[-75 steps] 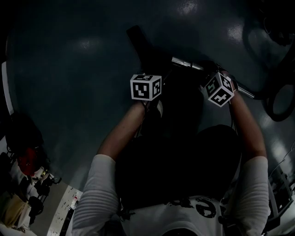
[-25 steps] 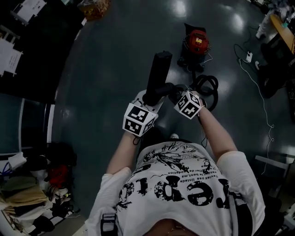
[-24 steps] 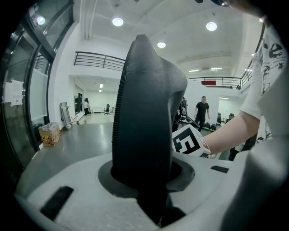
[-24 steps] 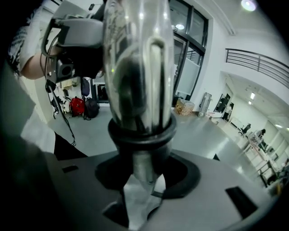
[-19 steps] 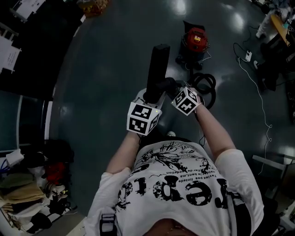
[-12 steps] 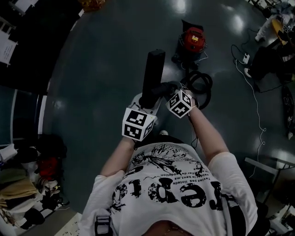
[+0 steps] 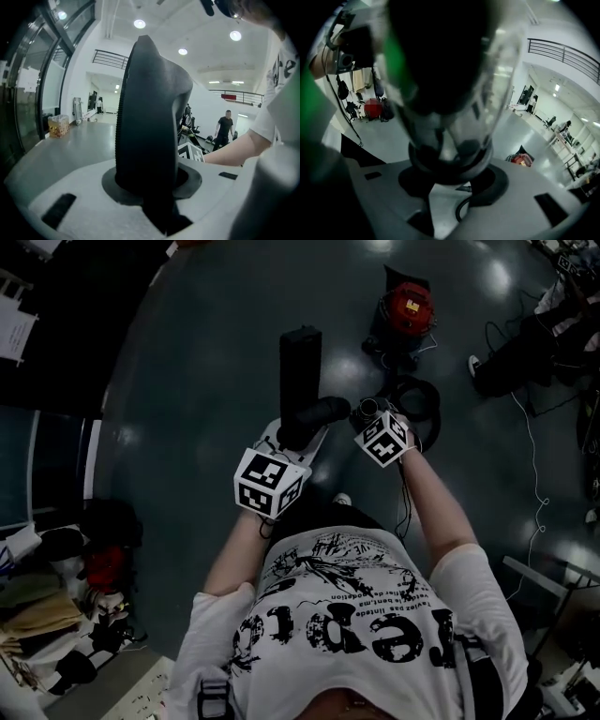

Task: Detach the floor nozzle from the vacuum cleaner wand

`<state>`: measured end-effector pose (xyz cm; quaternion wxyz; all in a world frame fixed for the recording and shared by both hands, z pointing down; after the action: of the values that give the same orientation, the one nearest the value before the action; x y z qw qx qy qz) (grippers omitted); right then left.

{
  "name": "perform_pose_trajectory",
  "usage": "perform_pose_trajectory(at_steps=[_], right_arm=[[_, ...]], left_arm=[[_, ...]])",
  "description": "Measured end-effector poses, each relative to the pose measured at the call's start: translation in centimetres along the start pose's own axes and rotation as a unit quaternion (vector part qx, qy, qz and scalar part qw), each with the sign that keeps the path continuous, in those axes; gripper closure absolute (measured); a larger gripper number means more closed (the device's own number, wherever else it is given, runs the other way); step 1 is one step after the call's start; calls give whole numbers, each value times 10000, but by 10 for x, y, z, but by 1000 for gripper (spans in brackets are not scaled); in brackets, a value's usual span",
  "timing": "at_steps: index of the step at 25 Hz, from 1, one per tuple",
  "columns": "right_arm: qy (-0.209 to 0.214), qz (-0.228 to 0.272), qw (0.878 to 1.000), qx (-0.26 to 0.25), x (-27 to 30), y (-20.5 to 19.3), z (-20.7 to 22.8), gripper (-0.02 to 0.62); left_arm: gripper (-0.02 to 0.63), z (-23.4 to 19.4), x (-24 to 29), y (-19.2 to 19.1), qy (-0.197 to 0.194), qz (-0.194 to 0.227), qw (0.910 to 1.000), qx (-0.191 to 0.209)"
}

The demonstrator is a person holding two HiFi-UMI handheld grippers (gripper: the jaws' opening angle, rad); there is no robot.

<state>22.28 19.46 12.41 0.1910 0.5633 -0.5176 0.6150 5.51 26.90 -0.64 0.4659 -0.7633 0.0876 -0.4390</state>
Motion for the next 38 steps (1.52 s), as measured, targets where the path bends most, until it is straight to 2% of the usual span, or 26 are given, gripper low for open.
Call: perform_pose_trajectory(at_steps=[3, 7, 10, 16, 20, 24, 27, 30, 33, 38], right_arm=[[100, -126, 9999, -45, 18, -3, 7, 423], [254, -307, 9991, -123, 46, -5, 7, 423], [302, -537, 9977, -268, 76, 6, 7, 423], [258, -1018, 9933, -476, 173, 20, 16, 423], [133, -1505, 9864, -644, 239, 30, 28, 423], [147, -1709, 9839, -494, 293, 29, 45, 423], [173, -1813, 9818, -531, 347, 23, 64, 423], [253, -1887, 9799, -597, 404, 12, 75, 423], [413, -1770, 9824, -424, 453, 5, 81, 423], [555, -1813, 9808, -461, 555, -18, 91, 423]], left_arm=[[502, -23, 8, -12, -73, 65, 9991, -410], [502, -63, 22, -34, 6, 99, 9987, -506], [502, -98, 42, -54, -237, 23, 9981, -560], [502, -186, 110, -107, -601, -564, 9909, -1067], [502, -241, 149, -127, -1006, -580, 9838, -1367], [502, -285, 187, -156, -1318, -812, 9715, -1796], [502, -326, 233, -187, -1412, -956, 9633, -2072], [502, -363, 279, -224, -1443, -985, 9504, -2573], [502, -392, 326, -262, -1450, -1060, 9364, -3014], [502, -439, 417, -339, -1321, -1427, 9213, -3367]])
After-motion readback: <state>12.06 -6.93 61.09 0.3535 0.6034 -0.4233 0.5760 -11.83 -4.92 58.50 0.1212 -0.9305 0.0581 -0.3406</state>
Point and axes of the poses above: the fingertips, and each gripper's own axes: x forward along the fingers, z to its right, y out of its top, the point moved 9 cm from there along -x, backward along the fingers, and after that the axes turned 14 degrees about -z, right-handed, at the moved point
